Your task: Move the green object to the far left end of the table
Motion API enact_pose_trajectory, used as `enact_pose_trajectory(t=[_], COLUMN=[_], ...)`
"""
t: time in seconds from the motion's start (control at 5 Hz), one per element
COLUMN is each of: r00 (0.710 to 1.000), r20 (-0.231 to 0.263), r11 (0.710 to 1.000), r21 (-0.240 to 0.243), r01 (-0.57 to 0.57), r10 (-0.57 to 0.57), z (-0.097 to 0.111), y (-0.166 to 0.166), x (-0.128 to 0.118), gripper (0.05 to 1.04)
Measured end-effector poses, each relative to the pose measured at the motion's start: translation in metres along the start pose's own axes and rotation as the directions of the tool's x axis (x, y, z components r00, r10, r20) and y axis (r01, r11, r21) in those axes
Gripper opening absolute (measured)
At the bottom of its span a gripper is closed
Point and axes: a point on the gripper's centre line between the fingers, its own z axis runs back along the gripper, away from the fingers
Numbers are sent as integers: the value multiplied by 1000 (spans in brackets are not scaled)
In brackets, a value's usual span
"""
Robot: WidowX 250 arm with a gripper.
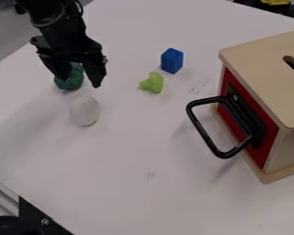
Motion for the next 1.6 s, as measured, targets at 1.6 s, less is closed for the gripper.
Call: enact_pose_trajectory(t=[1.6], r00=[975], r20=[-27], r11=[972], r21=[94], r01=[-216], r10=[219], z=[-32], y=[68], x=[35], gripper=[999])
